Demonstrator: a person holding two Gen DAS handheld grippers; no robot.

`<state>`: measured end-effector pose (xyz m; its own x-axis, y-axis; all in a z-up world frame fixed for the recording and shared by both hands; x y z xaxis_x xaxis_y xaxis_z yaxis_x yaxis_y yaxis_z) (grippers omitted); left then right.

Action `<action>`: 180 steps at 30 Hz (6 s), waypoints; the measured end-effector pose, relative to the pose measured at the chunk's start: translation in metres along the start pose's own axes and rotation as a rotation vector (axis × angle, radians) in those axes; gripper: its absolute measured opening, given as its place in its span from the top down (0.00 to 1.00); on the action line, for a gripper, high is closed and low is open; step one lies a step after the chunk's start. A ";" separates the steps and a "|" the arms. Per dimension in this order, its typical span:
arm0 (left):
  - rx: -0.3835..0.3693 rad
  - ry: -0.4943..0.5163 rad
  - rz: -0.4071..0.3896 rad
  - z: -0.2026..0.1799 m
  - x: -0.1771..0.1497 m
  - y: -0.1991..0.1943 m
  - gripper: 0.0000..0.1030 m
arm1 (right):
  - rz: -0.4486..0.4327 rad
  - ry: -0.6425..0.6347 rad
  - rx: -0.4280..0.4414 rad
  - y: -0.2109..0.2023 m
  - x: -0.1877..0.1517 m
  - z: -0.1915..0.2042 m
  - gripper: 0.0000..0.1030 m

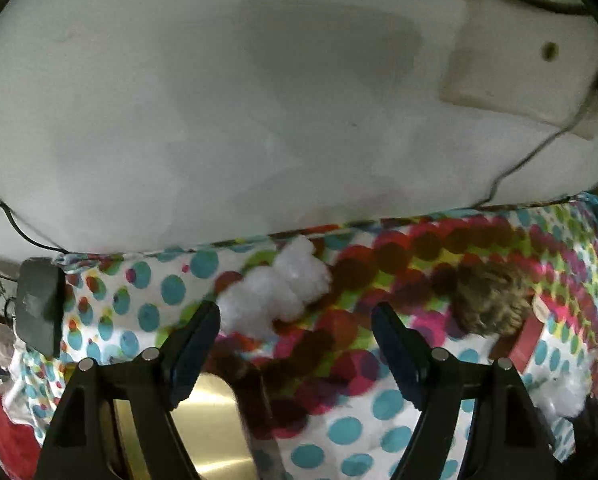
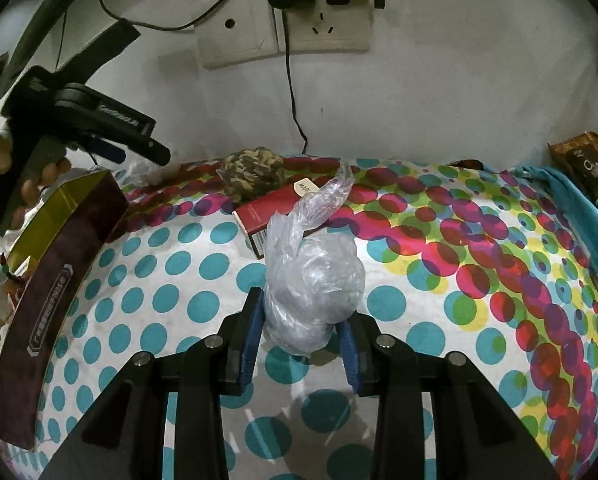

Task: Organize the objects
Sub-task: 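Grasp the white plastic bundle with the left gripper while the right gripper lifts its bag, then lower the white bundle into the gold tray and open the left gripper, then carry the clear plastic bag to the gold tray and release it with the right gripper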

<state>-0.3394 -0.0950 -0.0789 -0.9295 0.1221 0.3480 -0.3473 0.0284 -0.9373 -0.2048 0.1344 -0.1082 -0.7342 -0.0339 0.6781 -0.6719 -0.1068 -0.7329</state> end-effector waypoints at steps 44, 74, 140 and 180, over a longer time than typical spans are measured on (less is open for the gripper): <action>0.021 -0.059 -0.271 -0.087 -0.076 -0.067 0.65 | 0.026 -0.017 -0.065 0.008 -0.002 -0.001 0.67; 0.134 -0.161 -0.533 -0.094 -0.260 -0.145 0.65 | 0.029 -0.069 -0.152 0.012 -0.011 0.005 0.67; 0.122 -0.284 -0.457 0.043 -0.229 -0.109 0.45 | 0.037 -0.076 -0.199 0.013 -0.013 0.011 0.67; 0.191 -0.266 -0.532 0.000 -0.355 -0.149 0.40 | -0.052 -0.081 -0.192 -0.007 -0.010 0.019 0.67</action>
<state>0.0422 -0.1422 -0.0632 -0.6137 -0.1115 0.7816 -0.7645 -0.1634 -0.6236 -0.1910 0.1169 -0.1086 -0.6928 -0.1141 0.7120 -0.7208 0.0804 -0.6885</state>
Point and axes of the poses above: each gripper's, at about its wrist camera, not at the fingertips, and y roughly the way its jaws point, z to its left, x to its top, the point moved 3 cm from there along y, roughly the way its jaws point, and after that the axes turned 4 degrees about -x, right-handed, at the moved point
